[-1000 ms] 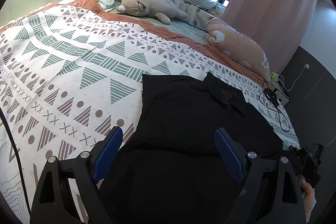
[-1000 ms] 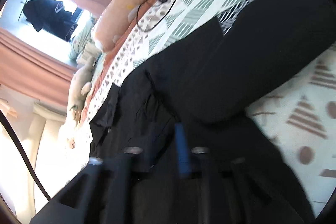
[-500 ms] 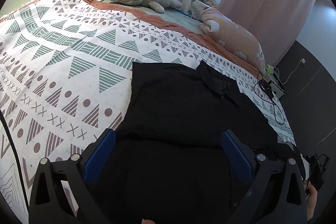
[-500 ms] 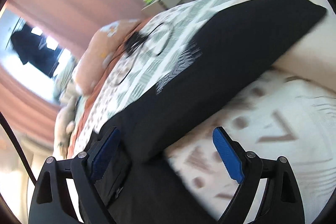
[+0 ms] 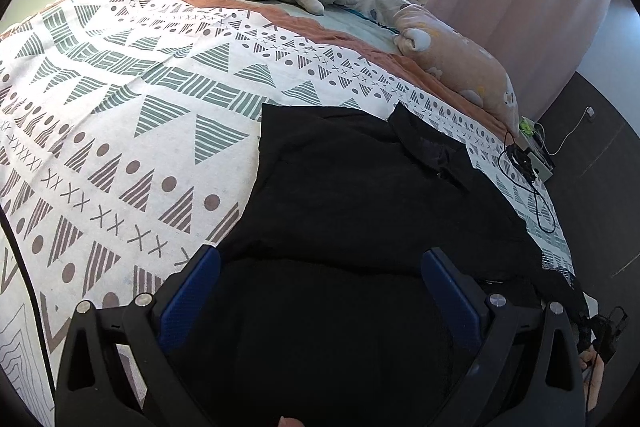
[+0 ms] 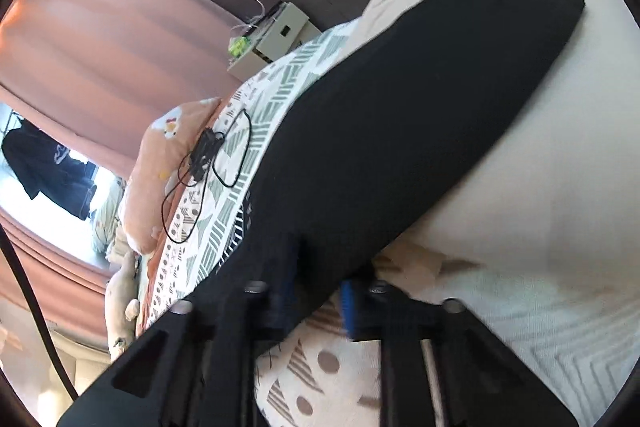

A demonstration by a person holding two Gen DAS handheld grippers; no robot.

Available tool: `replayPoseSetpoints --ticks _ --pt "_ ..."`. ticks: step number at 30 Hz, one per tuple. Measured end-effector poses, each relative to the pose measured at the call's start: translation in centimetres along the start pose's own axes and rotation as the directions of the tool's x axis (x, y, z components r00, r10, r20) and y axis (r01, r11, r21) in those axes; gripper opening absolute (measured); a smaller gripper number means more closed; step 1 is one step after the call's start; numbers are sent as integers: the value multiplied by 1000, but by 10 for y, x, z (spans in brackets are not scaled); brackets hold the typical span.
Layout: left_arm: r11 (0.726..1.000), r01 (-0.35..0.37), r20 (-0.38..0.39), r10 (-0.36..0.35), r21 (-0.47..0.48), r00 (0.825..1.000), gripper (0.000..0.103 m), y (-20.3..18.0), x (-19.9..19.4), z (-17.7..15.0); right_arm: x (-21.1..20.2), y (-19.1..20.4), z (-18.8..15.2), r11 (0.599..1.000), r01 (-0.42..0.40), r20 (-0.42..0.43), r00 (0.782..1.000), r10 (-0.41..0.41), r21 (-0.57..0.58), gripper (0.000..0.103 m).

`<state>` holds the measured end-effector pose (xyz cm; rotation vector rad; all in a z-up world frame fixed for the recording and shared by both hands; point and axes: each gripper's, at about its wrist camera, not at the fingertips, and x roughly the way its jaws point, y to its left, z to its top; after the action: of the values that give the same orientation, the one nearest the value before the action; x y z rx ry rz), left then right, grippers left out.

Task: Fold large clothes

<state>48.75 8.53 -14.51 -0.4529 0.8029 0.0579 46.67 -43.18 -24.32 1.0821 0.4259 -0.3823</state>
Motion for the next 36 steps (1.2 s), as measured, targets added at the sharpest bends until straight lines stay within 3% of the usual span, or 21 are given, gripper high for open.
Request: replayPoseSetpoints --ticks 4,9,16,22,29,36 --pt "999 -32 31 33 -4 999 103 0 -6 0 -14 17 -6 998 -32 45 998 34 -53 3" --pt "998 -51 100 47 42 994 103 -9 -21 2 -39 46 -15 983 -135 65 987 144 -126 2" --pt "1000 -12 86 11 6 996 103 -1 -25 5 -83 94 -50 931 -280 37 954 296 -234 2" --pt "999 -17 132 22 -43 991 103 15 -42 12 -107 131 -84 890 -330 -1 938 347 -314 2" --pt "997 8 139 2 -72 990 103 28 -49 17 -106 154 -104 858 -380 -73 922 379 -345 2" --pt "991 52 134 -35 -121 990 103 45 -51 21 -54 168 -119 832 -427 -192 904 382 -355 2"
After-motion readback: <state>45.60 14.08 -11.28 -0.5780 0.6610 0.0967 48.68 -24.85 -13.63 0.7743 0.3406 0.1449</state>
